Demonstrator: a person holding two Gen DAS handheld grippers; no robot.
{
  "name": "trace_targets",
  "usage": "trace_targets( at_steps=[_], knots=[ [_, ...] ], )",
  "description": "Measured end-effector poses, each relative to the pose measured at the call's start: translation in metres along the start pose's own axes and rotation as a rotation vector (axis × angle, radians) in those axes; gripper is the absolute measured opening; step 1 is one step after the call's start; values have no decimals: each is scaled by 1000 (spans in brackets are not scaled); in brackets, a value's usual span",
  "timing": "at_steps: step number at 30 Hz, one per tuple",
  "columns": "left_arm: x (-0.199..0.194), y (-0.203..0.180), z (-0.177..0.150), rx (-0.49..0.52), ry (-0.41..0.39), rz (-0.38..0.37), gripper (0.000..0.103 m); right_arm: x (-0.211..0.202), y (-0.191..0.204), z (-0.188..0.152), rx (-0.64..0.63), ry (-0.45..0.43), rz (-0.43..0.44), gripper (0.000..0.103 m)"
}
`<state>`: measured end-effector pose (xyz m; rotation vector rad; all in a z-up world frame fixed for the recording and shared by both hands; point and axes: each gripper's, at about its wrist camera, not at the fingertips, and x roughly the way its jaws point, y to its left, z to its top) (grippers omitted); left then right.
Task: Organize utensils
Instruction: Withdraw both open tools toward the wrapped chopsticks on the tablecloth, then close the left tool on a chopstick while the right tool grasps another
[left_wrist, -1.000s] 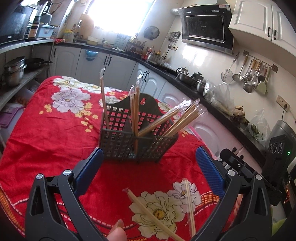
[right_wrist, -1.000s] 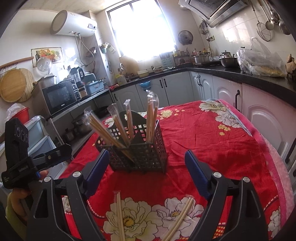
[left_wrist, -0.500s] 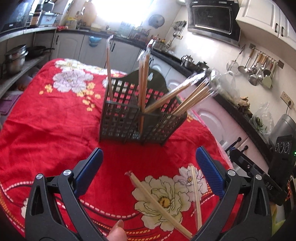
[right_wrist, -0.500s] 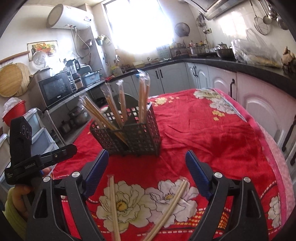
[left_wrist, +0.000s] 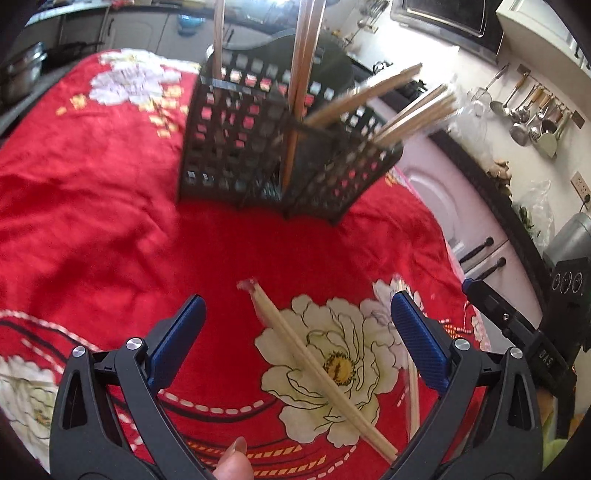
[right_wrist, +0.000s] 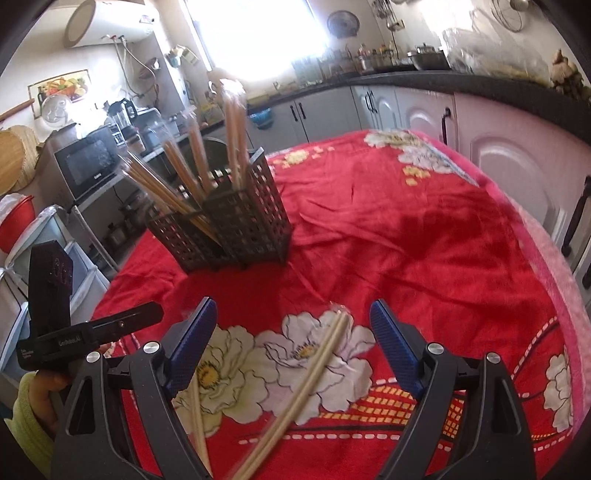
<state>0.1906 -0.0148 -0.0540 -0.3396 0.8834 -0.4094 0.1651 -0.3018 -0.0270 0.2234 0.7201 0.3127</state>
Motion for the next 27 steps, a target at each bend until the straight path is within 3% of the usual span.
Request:
trace_targets(
  at_steps=[2, 5, 10, 18, 22, 27],
  knots=[
    [7, 0, -4, -3, 18, -3, 91, 6, -5, -3, 15, 26, -5, 82],
    [16, 0, -7, -1, 41, -3, 80, 16, -11, -6, 37, 63, -12, 82],
    [27, 7, -8, -31, 65, 3, 64, 29, -17, -9, 63, 104, -8, 72],
    [33, 8, -3, -42, 71, 16, 58, 49, -16, -6, 60, 151, 9, 60],
    [37, 8, -1, -39, 64, 50, 43, 67, -18, -6, 65, 212, -12, 58],
    [43, 9, 4, -34, 65, 69, 36, 76, -20, -1, 89, 224, -3, 58]
  ],
)
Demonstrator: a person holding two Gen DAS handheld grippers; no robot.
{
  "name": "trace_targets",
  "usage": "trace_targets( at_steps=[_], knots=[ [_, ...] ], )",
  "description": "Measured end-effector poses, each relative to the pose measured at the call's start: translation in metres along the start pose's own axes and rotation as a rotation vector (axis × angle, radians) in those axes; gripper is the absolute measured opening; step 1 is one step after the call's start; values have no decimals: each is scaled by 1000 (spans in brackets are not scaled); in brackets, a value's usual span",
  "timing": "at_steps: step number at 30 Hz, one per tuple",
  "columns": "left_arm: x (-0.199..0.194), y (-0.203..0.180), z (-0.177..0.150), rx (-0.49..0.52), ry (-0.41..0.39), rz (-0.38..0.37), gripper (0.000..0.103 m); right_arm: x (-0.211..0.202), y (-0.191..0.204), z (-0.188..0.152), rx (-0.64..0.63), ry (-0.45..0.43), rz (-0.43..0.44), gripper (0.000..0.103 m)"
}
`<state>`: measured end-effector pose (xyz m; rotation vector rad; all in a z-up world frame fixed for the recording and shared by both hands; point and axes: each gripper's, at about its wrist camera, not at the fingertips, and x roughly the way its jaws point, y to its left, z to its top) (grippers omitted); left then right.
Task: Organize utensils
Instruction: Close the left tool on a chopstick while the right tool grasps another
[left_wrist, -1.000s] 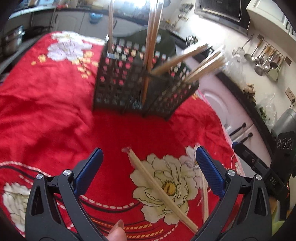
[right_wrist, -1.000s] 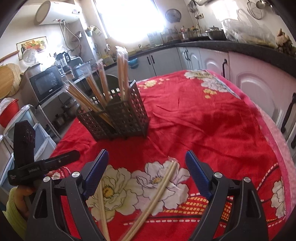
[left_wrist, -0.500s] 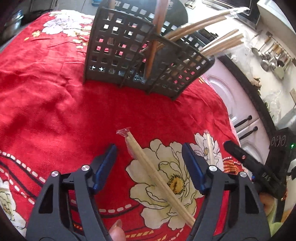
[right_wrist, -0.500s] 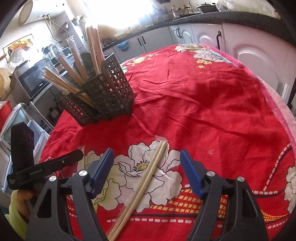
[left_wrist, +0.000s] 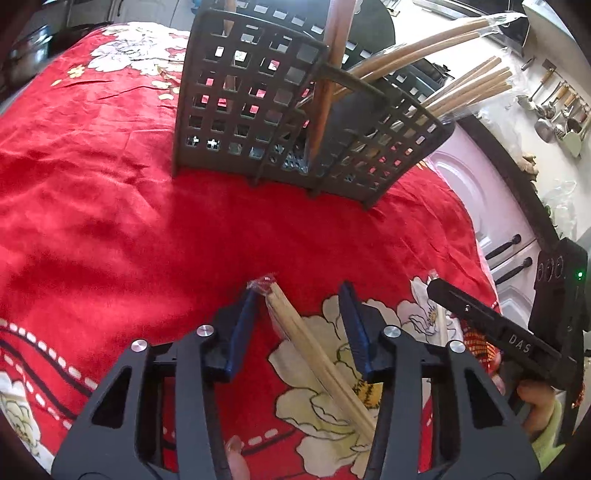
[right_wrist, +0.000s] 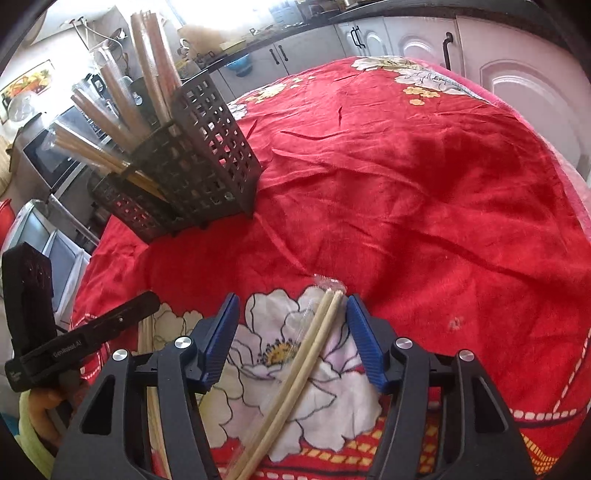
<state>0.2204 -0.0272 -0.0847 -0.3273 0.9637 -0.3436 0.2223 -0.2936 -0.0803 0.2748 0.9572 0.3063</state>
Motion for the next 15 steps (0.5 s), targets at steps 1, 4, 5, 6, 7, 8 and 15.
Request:
trace_targets(
  at_steps=[1, 4, 5, 6, 7, 8, 15],
  knots=[
    [2, -1, 2, 1, -1, 7, 34, 2, 0, 1, 0, 6, 0, 58],
    [5, -3, 4, 9, -8, 25, 28, 7, 2, 5, -15, 16, -11, 57],
    [6, -3, 4, 10, -12, 33, 25, 9, 3, 6, -22, 19, -18, 56],
    [7, -3, 5, 8, -14, 38, 21, 10, 4, 8, -29, 20, -26, 54],
    [7, -2, 5, 4, -16, 40, 18, 12, 5, 9, -40, 21, -37, 53],
    [8, 0, 6, -5, -17, 38, 16, 13, 6, 10, -48, 19, -45, 50],
    [4, 13, 7, -34, -18, 21, 9, 16, 5, 13, -72, -9, -122, 16]
  ],
)
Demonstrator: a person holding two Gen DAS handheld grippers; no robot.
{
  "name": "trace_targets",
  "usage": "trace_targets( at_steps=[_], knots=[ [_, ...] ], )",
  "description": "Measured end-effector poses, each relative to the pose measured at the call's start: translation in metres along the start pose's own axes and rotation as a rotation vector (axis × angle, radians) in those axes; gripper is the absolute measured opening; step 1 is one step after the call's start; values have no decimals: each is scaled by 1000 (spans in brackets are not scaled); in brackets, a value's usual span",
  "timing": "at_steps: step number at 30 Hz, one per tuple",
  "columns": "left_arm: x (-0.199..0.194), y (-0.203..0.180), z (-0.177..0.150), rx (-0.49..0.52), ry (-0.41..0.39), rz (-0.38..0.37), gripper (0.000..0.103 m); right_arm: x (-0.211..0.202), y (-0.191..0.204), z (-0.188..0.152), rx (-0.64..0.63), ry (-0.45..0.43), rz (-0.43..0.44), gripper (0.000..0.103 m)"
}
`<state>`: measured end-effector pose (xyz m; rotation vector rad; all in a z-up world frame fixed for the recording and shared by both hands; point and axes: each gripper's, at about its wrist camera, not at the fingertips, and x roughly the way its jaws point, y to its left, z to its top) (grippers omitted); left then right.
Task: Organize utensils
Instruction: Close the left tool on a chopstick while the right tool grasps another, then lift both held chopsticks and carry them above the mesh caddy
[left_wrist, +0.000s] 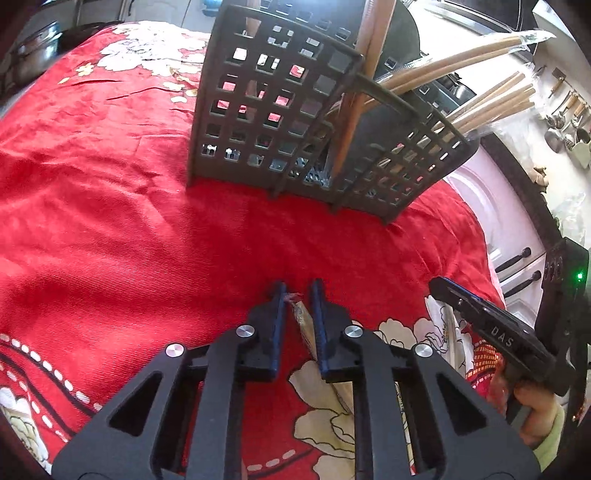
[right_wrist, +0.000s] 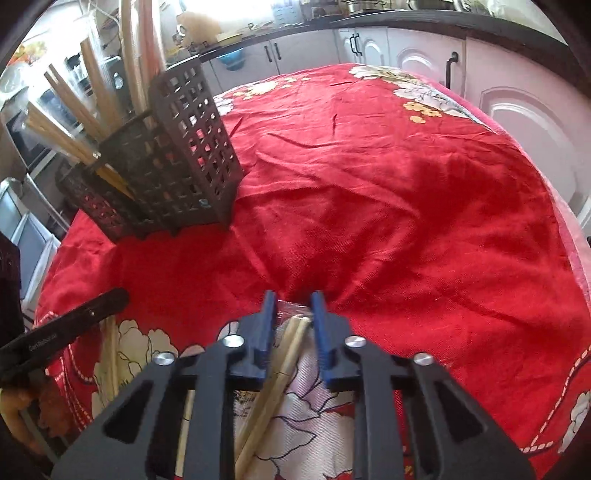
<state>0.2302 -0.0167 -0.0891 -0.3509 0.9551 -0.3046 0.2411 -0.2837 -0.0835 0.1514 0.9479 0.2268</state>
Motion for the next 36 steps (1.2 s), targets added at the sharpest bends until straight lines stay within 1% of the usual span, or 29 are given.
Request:
trace_targets(
  at_steps=[2, 4, 6, 10, 16, 20, 22, 28, 36],
  knots=[
    [-2, 4, 0, -18, -8, -10, 5, -3, -5, 0, 31, -8, 30, 14],
    [-9, 5, 0, -13, -33, -9, 4, -9, -6, -1, 51, -30, 81, 11],
    [-17, 3, 0, 3, -57, -13, 4, -17, -1, -2, 52, -56, 107, 10],
    [-31, -2, 1, 9, -96, -33, 4, -34, 14, -2, 23, -98, 141, 10],
    [-66, 4, 6, -7, -165, -67, 3, -62, 36, 5, -19, -174, 189, 9],
    [-88, 2, 9, -5, -216, -85, 3, -84, 54, 10, -47, -228, 223, 8],
    [-102, 0, 14, 6, -249, -96, 3, -96, 62, 15, -68, -261, 236, 8],
    [-130, -13, 24, 45, -326, -105, 3, -127, 80, 25, -111, -346, 259, 8],
    [-156, -24, 33, 98, -382, -105, 2, -151, 94, 34, -151, -420, 270, 8]
  ],
)
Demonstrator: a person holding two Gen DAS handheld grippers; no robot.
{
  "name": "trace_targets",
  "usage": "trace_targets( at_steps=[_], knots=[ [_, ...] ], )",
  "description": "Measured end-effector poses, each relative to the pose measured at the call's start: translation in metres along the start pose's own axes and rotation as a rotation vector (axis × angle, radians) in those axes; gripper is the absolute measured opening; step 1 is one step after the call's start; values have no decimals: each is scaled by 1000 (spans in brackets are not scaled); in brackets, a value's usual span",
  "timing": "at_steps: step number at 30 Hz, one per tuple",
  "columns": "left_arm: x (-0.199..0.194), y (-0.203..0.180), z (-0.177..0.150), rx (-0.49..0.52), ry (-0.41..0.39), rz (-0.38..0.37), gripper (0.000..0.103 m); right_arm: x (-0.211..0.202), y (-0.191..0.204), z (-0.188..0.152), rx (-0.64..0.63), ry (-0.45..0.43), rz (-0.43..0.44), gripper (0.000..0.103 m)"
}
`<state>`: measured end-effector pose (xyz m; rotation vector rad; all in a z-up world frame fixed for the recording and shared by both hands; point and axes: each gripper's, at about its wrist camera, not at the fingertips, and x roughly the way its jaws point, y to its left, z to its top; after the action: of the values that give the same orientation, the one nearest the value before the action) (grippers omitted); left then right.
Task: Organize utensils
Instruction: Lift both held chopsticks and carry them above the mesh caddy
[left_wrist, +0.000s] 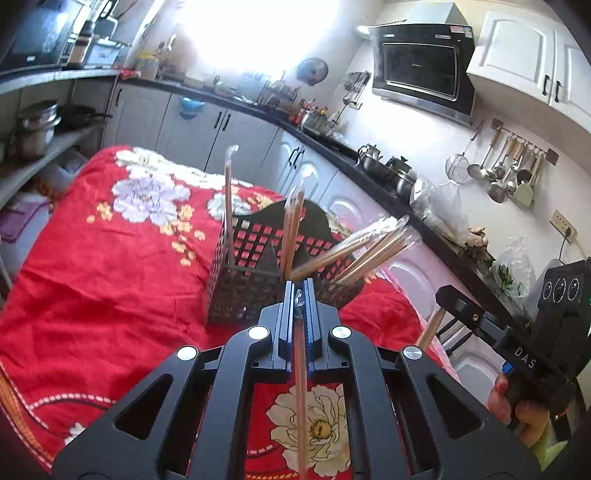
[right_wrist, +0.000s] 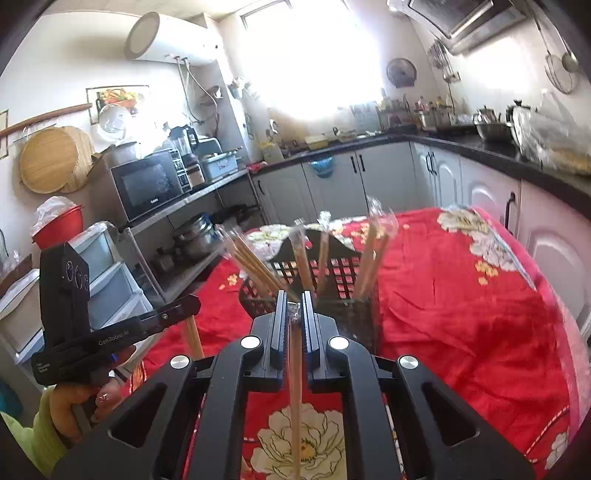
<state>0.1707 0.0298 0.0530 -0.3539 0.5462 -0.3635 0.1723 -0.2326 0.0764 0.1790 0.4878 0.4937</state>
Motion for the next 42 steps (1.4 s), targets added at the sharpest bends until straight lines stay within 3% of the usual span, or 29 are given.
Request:
trace_targets(
  at_steps=[29, 42],
  knots=[
    [-34, -47, 90, 145, -191, -13, 2, -34, 13, 81, -96, -224, -25, 8],
    [-28, -44, 121, 191, -253, 75, 2, -21, 0, 111, -95, -257, -83, 7]
  ],
)
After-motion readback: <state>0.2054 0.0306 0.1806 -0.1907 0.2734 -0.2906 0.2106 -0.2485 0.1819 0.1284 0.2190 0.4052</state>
